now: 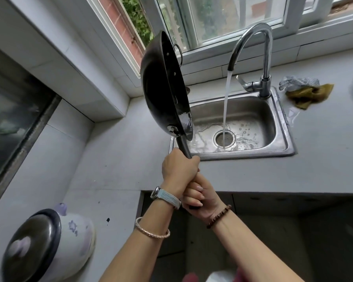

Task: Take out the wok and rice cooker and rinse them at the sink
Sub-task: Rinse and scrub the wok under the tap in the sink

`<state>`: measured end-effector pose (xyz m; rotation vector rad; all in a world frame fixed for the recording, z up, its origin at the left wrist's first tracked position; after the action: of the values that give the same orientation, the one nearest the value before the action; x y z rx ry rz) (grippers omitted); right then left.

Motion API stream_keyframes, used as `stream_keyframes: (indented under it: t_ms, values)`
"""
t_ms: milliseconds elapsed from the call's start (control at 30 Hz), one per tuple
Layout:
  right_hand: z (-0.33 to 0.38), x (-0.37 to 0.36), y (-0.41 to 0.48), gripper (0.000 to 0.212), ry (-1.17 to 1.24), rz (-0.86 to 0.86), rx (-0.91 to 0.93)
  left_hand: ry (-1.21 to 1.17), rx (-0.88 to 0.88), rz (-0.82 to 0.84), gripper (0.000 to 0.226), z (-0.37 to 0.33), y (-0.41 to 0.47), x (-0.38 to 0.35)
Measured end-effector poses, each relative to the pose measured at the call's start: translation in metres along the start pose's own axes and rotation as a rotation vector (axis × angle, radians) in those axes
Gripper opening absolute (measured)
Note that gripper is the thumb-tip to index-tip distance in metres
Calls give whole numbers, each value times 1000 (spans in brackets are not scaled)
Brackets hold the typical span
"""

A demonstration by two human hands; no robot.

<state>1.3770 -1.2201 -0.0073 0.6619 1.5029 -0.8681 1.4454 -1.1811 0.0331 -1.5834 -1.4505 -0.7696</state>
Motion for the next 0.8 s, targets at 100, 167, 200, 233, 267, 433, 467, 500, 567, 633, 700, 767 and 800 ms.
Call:
stream_keyframes:
  t_ms: [100, 167, 200, 233, 267, 433, 467, 500, 567, 633, 700, 767, 800]
  values:
    - [-2, -3, -4, 58, 19, -4, 6, 33, -23, -3, 16, -3, -4, 2]
    - [-4, -4, -6, 58, 31, -5, 19, 38, -29, 4, 14, -4, -6, 2]
    - [-4, -4, -8, 58, 36, -2, 25, 40, -29, 10, 14, -4, -7, 1]
    - [-5, -4, -10, 58, 44, 1, 32, 39, -29, 16, 15, -3, -8, 0]
    - [-6, -4, -12, 58, 52, 2, 39, 37, -32, 21, 16, -4, -9, 0]
    - [-8, -6, -19, 56, 60, 23, 60, 25, -34, 41, 16, -6, -16, -1]
    - [-8, -7, -21, 55, 62, 36, 59, 13, -37, 41, 16, -7, -18, 0]
    - [-7, -9, -23, 54, 61, 46, 54, -14, -39, 41, 15, -8, -20, 1]
    - [-3, -11, -26, 49, 32, 38, 42, -124, -42, 49, 14, -12, -24, 5]
    - [2, -12, -28, 37, -53, -42, 50, -224, -45, 78, 20, -14, -28, 7]
    - [8, -14, -33, 34, -174, -148, 69, -296, -35, 98, 24, -15, -30, 7]
    - [10, -16, -38, 35, -241, -191, 76, -348, -28, 91, 24, -14, -33, 6]
    - [9, -18, -41, 35, -255, -197, 72, -361, -27, 85, 25, -14, -34, 5]
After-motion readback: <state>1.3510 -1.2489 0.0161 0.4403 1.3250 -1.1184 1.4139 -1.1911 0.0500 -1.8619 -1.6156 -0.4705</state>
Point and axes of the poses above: each hand's wrist, its own y-axis towards the middle knuckle, its own x-axis out of the back of the hand, z = x × y, the point moved 3 cm from there along y, towards the middle knuckle, and after that the axes turned 3 degrees about -x, right-handed, at the moved point
